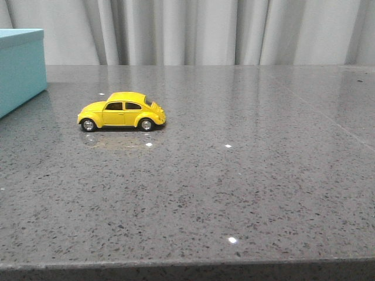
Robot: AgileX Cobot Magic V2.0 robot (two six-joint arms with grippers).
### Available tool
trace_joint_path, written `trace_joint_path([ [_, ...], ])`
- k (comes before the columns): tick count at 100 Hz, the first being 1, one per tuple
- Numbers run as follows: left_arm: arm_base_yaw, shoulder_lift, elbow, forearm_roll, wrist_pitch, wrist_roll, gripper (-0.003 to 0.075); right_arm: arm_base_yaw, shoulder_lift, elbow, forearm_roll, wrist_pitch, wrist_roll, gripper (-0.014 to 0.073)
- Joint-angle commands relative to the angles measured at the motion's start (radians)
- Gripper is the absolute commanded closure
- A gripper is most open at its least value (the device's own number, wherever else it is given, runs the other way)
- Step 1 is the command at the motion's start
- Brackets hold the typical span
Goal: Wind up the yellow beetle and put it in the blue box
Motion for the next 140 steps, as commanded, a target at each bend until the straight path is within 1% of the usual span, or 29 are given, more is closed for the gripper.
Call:
trace_joint_path([
  [1, -0.008, 0.014, -0.034, -0.023, -0.065, -0.002, 0.0238, 0.003, 0.055, -0.04, -0.053, -0.102, 0.058, 0.0011],
  [11, -0.008, 0.014, -0.034, -0.023, -0.065, -0.002, 0.0238, 0.03, 0.111, -0.064, -0.152, -0.095, 0.174, 0.0011],
  [23, -0.008, 0.014, -0.034, -0.023, -0.065, -0.002, 0.0238, 0.121, 0.184, -0.125, -0.303, -0.094, 0.342, 0.0011],
  [32, -0.008, 0.014, -0.034, -0.023, -0.065, -0.002, 0.0238, 0.219, 0.247, -0.184, -0.433, -0.091, 0.465, 0.0011],
  [42, -0.008, 0.014, -0.034, -0.023, -0.065, -0.002, 0.0238, 0.347, 0.336, -0.24, -0.581, -0.079, 0.635, 0.0012],
  [56, -0.008, 0.014, -0.034, -0.023, -0.065, -0.002, 0.0238, 0.528, 0.494, -0.321, -0.8, -0.023, 0.863, 0.0012],
  [62, -0.008, 0.014, -0.034, -0.023, -0.065, -0.002, 0.0238, 0.594, 0.571, -0.367, -0.884, 0.015, 0.938, 0.0012],
  [69, -0.008, 0.014, -0.034, -0.023, -0.065, -0.002, 0.0238, 0.665, 0.654, -0.421, -0.949, 0.045, 1.003, 0.0012],
  [77, -0.008, 0.014, -0.034, -0.023, -0.065, -0.002, 0.0238, 0.725, 0.74, -0.483, -0.969, 0.056, 1.038, 0.0012],
  [103, -0.008, 0.014, -0.034, -0.023, -0.065, -0.002, 0.0238, 0.838, 0.968, -0.666, -0.979, 0.096, 1.094, 0.0012],
  [120, -0.008, 0.014, -0.034, -0.023, -0.065, -0.002, 0.0238, 0.878, 1.092, -0.758, -0.981, 0.146, 1.145, 0.0012],
  [140, -0.008, 0.014, -0.034, -0.023, -0.065, -0.002, 0.0238, 0.902, 1.187, -0.827, -0.978, 0.153, 1.189, 0.0012],
])
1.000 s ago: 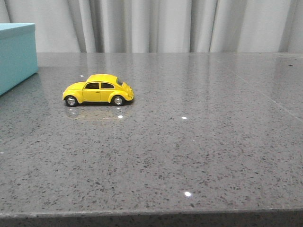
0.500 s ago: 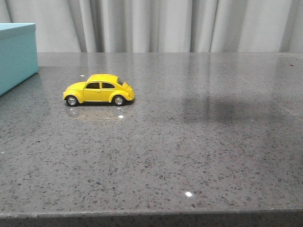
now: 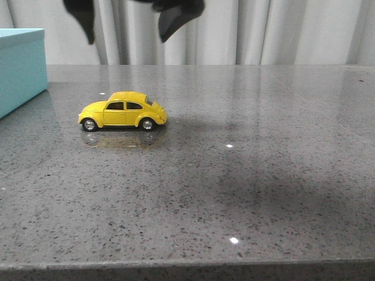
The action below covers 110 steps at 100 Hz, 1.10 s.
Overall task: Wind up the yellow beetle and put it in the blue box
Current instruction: 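Lower the right gripper over the yellow beetle car's roof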
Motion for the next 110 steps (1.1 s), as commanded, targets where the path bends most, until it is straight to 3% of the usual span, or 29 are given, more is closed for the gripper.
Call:
trace_joint_path([
  [1, -0.008, 0.014, -0.034, -0.021, -0.065, -0.002, 0.0238, 0.004, -0.013, -0.056, -0.048, -0.016, 0.027, 0.0012],
  [110, -0.008, 0.014, -0.034, -0.021, -0.065, -0.002, 0.0238, -0.032, 0.081, -0.072, -0.075, -0.033, 0.13, 0.0014],
])
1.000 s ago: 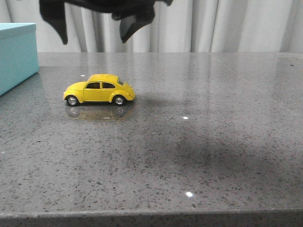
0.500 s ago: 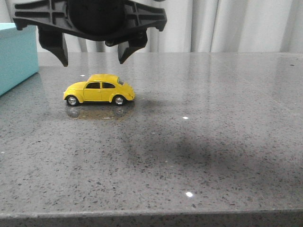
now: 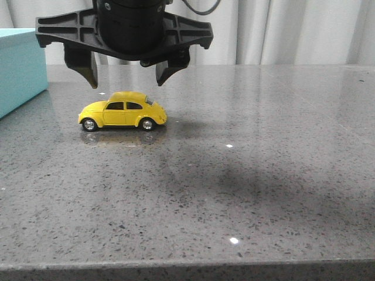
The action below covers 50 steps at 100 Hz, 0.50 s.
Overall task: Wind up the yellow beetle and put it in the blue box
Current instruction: 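Lower the right gripper over the yellow beetle car's roof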
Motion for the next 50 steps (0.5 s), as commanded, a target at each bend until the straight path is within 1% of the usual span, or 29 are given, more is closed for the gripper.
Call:
trace_joint_path([
  [1, -0.008, 0.014, -0.034, -0.021, -0.065, -0.002, 0.0238, -0.007, -0.051, -0.032, -0.051, -0.037, 0.005, 0.0014],
  [8, -0.008, 0.014, -0.034, -0.021, -0.065, -0.002, 0.0238, -0.007, -0.051, -0.032, -0.05, -0.037, 0.005, 0.0036],
  [17, -0.008, 0.014, -0.034, -0.021, -0.065, -0.002, 0.0238, -0.007, -0.051, -0.032, -0.05, -0.037, 0.006, 0.0118],
  [23, -0.008, 0.014, -0.034, -0.021, -0.065, -0.002, 0.0238, -0.007, -0.051, -0.032, -0.05, -0.038, 0.006, 0.0152],
  [50, -0.008, 0.014, -0.034, -0.021, -0.065, -0.002, 0.0238, -0.007, -0.051, -0.032, -0.05, -0.071, 0.006, 0.0157],
])
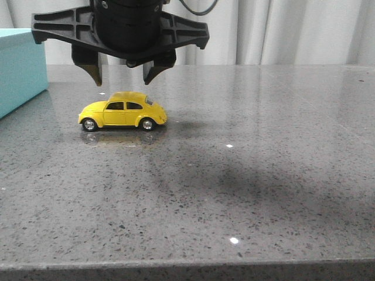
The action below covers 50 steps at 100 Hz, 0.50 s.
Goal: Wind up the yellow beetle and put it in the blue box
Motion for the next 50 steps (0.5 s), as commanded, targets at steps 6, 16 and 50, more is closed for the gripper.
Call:
trace_joint_path([
  [6, -0.008, 0.014, -0.034, -0.021, -0.065, -0.002, 0.0238, -0.005, -0.051, -0.032, -0.049, -0.037, 0.001, 0.0157],
  [16, -0.008, 0.014, -0.034, -0.021, -0.065, -0.002, 0.0238, -0.004, -0.046, -0.032, -0.049, -0.037, 0.0, 0.0157],
  [50, -0.008, 0.014, -0.034, -0.021, -0.065, -0.002, 0.0238, 0.005, -0.004, -0.032, -0.048, -0.026, -0.005, 0.0157],
])
